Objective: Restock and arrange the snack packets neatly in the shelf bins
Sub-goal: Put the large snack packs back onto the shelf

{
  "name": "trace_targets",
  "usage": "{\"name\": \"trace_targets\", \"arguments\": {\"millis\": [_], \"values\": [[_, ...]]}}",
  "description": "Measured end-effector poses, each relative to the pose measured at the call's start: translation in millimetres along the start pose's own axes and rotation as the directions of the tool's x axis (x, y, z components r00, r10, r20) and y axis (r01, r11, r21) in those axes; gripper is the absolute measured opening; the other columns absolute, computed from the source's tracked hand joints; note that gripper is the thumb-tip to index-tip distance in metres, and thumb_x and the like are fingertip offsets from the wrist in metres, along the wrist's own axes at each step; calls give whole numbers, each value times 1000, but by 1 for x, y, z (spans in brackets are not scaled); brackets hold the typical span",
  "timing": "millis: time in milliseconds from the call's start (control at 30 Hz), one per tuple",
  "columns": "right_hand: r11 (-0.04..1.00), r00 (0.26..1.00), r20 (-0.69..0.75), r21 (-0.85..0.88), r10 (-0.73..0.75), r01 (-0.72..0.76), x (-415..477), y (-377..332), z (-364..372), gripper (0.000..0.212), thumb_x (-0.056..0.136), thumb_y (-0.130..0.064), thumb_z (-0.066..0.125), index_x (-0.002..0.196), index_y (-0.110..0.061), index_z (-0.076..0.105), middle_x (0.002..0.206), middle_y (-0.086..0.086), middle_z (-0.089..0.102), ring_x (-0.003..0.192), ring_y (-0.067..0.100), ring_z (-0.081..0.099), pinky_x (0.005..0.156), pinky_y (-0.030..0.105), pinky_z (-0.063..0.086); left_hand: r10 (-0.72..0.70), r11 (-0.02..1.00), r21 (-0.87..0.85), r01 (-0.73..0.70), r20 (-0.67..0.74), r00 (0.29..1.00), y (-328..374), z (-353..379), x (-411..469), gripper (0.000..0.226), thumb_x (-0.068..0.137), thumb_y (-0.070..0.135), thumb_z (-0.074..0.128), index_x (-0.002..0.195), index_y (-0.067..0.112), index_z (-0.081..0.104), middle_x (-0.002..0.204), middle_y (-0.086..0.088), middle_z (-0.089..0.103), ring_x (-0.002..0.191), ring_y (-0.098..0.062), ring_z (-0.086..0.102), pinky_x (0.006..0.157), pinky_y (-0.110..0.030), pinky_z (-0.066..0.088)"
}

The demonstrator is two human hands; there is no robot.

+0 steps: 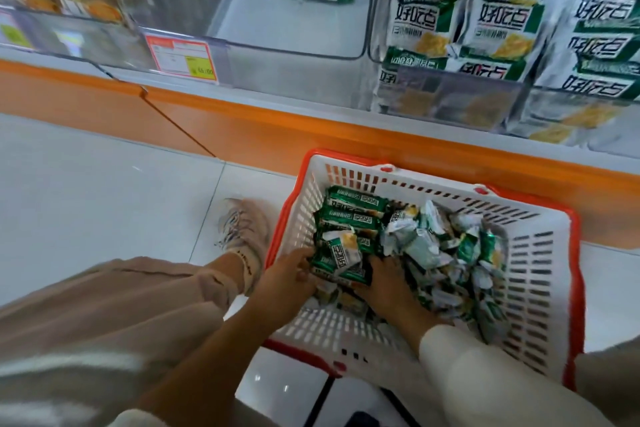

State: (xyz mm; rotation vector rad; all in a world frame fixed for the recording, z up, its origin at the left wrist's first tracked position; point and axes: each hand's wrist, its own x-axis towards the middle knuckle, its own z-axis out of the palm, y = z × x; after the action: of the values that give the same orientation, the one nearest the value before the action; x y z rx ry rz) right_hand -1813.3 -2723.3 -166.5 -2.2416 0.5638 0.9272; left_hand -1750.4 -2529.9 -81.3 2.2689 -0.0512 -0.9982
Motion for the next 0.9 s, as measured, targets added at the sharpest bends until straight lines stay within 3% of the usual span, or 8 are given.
{"name": "trace_targets", "arguments": {"millis": [200,333,467,567,633,767,833,900], "values": [[997,999,-47,77,-9,12,-10,0,-16,64,79,-56,70,129,-20,52,129,4,45,110,22,52,82,29,47,-1,999,-39,2,11,1000,0,3,5,49,92,11,62,137,24,49,118,2,58,99,-9,63,74,-24,57],[929,998,61,368,19,-40,-33,8,-48,59,82,-41,74,131,-20,49,126,-7,47,114,18,50,81,28,39,73,997,-21,-71,86,994,4,6,9,61,81,11,74,137,19,50,120,4,61,107,-14,62,93,-38,56],[886,995,99,463,-30,-19,-51,22,-76,52,77,-38,75,125,-26,55,127,-5,54,111,13,52,83,30,41,78,992,-112,-59,181,980,11,10,9,80,73,12,84,141,26,45,111,12,64,94,-4,64,80,-23,58],[872,987,137,490,-79,2,-59,14,-88,46,70,-40,78,111,-32,58,117,-7,57,105,12,54,84,31,44,44,975,-224,5,213,976,15,7,8,73,70,12,86,134,19,52,104,2,72,90,-17,72,79,-38,62],[862,978,183,507,-101,-6,-63,6,-91,35,78,-41,75,108,-36,57,113,-12,55,99,7,54,89,31,45,28,973,-229,14,176,984,19,-5,6,58,72,18,86,122,19,58,101,2,74,92,-16,72,81,-36,61],[793,978,183,608,-100,-33,-57,-6,-87,53,79,-76,49,118,-43,63,139,-8,52,124,21,52,109,42,38,6,963,-268,23,107,994,24,-36,-3,41,78,28,81,112,26,59,99,3,74,85,-11,73,78,-33,61],[828,996,89,559,-5,-45,-44,-14,-81,60,90,-69,37,137,-34,51,147,-5,43,135,22,42,111,40,31,-24,953,-300,31,27,999,27,-49,-8,36,81,30,79,109,27,57,98,4,74,79,-8,73,70,-28,61],[875,999,21,482,30,-36,-28,-18,-70,50,100,-50,37,140,-22,48,143,3,49,129,25,48,106,38,37,-74,926,-373,54,-40,996,26,-59,-9,35,83,32,77,111,25,57,99,2,75,81,-11,74,75,-36,62]]}}
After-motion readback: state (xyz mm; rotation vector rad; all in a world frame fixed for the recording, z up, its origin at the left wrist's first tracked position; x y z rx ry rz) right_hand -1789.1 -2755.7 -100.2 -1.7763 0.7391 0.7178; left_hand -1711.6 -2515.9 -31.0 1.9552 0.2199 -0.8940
